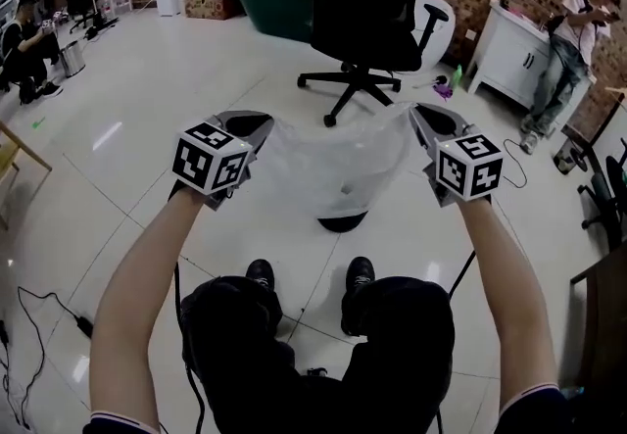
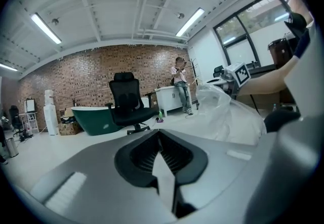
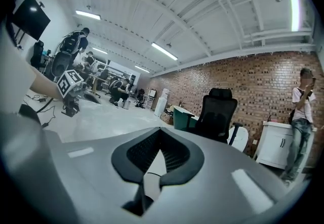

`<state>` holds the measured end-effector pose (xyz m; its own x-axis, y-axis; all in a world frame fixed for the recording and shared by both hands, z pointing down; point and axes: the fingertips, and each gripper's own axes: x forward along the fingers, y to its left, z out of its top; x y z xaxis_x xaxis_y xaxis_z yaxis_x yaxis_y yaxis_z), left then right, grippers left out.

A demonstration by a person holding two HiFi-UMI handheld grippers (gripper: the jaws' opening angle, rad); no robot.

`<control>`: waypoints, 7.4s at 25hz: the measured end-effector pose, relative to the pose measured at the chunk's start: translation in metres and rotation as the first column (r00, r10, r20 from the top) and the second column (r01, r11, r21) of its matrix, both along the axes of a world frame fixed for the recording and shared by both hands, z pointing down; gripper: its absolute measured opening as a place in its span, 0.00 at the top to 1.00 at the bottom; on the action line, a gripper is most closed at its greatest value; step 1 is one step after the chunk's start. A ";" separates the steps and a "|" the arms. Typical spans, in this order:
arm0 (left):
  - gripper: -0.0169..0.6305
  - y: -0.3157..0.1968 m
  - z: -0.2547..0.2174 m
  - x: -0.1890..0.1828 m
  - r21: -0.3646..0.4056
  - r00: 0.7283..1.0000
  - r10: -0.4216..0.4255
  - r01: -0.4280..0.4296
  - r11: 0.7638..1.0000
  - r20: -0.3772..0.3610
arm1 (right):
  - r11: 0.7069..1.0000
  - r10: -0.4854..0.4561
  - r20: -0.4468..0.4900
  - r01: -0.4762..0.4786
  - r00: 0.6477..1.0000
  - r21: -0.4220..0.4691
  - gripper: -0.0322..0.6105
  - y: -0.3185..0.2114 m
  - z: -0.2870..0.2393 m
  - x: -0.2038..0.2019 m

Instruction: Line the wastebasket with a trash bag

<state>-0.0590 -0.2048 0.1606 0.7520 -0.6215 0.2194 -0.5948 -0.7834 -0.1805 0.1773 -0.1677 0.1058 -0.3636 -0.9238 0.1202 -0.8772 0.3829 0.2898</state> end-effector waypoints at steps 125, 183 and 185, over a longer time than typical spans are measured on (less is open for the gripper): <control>0.74 -0.135 0.261 0.162 -0.396 0.951 0.056 0.073 0.916 0.304 | 0.852 -0.212 0.185 0.275 0.960 -0.447 0.75 -0.207 0.287 0.104; 0.95 -0.018 0.375 0.167 -0.569 0.961 -0.004 0.168 0.805 0.278 | 0.645 -0.236 0.240 0.337 0.942 -0.686 0.95 -0.065 0.420 0.102; 0.95 -0.020 0.377 0.170 -0.564 0.959 0.002 0.165 0.809 0.283 | 0.647 -0.230 0.248 0.338 0.941 -0.683 0.95 -0.065 0.419 0.103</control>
